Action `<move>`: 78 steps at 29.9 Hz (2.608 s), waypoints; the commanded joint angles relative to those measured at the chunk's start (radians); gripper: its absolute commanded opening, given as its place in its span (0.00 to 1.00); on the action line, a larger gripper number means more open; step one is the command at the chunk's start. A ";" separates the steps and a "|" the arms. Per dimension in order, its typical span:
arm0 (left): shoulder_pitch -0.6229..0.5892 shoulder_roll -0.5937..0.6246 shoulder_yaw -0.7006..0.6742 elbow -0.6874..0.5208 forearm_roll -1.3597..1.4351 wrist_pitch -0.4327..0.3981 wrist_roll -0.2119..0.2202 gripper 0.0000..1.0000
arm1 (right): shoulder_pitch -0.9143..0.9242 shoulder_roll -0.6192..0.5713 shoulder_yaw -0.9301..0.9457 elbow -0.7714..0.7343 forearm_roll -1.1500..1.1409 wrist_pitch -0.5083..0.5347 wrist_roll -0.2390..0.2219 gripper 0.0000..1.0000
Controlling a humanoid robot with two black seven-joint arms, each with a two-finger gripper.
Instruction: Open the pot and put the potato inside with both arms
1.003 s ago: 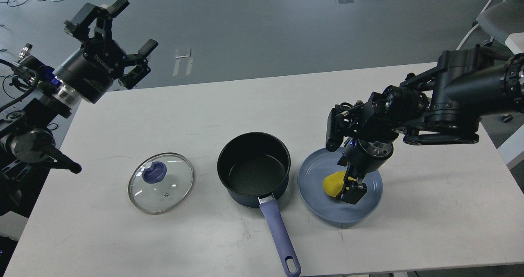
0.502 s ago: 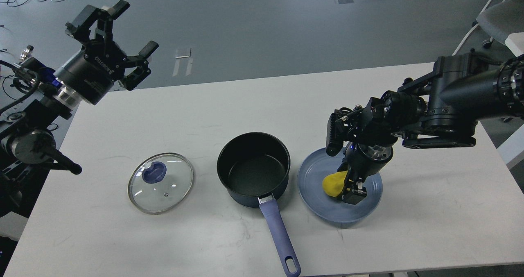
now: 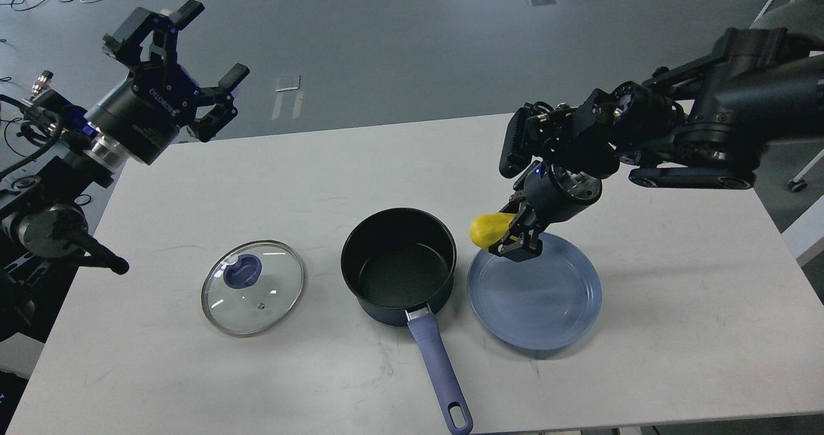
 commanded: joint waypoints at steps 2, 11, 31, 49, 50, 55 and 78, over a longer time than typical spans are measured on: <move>0.000 -0.004 -0.003 0.000 0.000 0.000 0.000 0.98 | 0.024 0.052 0.045 -0.027 0.059 0.000 0.000 0.24; 0.000 -0.005 -0.003 0.000 -0.002 0.000 0.000 0.98 | 0.012 0.234 0.048 -0.165 0.188 0.000 0.000 0.24; 0.000 -0.005 -0.016 0.000 -0.003 0.000 0.000 0.98 | -0.124 0.234 0.034 -0.200 0.270 -0.089 0.000 0.25; 0.002 -0.001 -0.016 0.000 -0.003 0.000 0.000 0.98 | -0.169 0.234 0.033 -0.202 0.287 -0.113 0.000 0.79; 0.002 -0.001 -0.016 -0.002 -0.003 0.000 0.000 0.98 | -0.169 0.234 0.033 -0.202 0.287 -0.113 0.000 0.82; 0.002 -0.001 -0.016 0.000 -0.003 0.000 0.000 0.98 | -0.169 0.234 0.033 -0.205 0.288 -0.113 0.000 0.92; 0.044 -0.031 -0.035 0.000 -0.003 0.000 0.000 0.98 | -0.364 -0.114 0.469 -0.243 1.049 0.003 0.000 0.94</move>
